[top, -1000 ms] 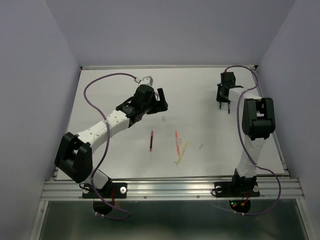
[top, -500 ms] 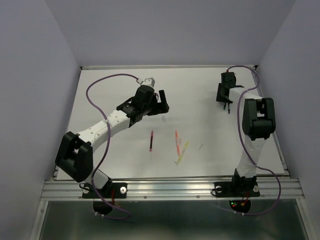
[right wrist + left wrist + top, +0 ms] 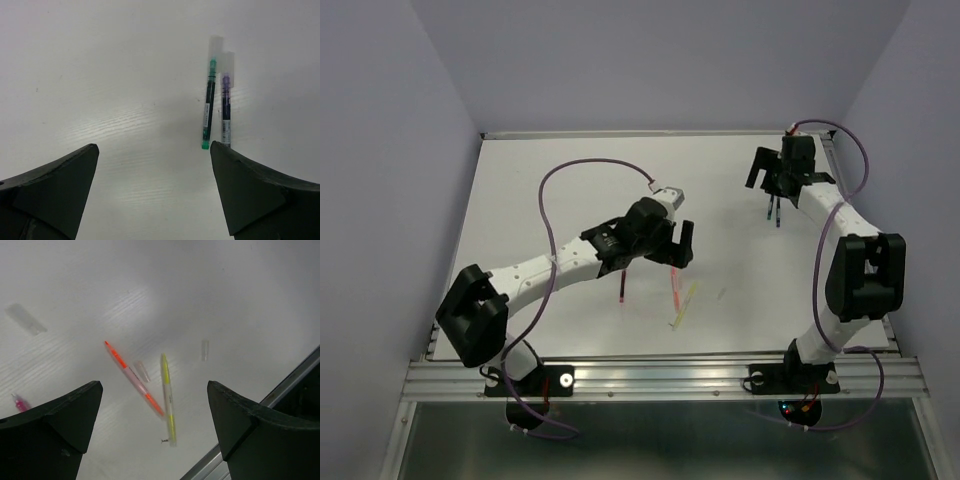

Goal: Insert the pens into the pen caps

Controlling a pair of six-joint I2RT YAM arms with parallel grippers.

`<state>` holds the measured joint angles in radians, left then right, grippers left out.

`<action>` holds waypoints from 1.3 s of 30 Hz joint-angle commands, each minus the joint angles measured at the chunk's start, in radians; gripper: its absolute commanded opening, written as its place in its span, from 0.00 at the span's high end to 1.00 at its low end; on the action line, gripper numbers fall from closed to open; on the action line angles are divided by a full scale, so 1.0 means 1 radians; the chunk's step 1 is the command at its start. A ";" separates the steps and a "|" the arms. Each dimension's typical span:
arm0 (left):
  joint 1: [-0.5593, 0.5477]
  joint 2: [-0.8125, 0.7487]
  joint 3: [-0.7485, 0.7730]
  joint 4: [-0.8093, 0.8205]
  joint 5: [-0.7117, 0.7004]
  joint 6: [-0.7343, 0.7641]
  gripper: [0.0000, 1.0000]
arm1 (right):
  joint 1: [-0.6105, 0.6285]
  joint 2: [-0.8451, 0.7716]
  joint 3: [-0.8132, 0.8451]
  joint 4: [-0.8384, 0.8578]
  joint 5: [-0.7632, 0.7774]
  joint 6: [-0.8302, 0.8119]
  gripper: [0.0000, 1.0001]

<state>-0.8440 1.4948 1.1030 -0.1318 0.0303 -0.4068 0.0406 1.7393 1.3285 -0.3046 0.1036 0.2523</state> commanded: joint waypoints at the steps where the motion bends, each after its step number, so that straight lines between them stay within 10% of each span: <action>1: -0.089 0.033 0.026 0.011 -0.012 0.048 0.01 | -0.001 -0.116 -0.087 0.009 0.007 0.100 0.00; 11: -0.250 0.291 0.195 -0.118 -0.055 0.008 0.03 | -0.001 -0.288 -0.253 0.007 0.091 0.159 0.00; 39: -0.297 0.380 0.205 -0.207 -0.171 -0.043 0.39 | -0.001 -0.262 -0.250 0.005 0.114 0.145 0.00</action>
<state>-1.1320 1.8839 1.2819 -0.3172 -0.1089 -0.4538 0.0406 1.4796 1.0775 -0.3145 0.1947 0.3939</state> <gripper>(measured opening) 0.628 0.998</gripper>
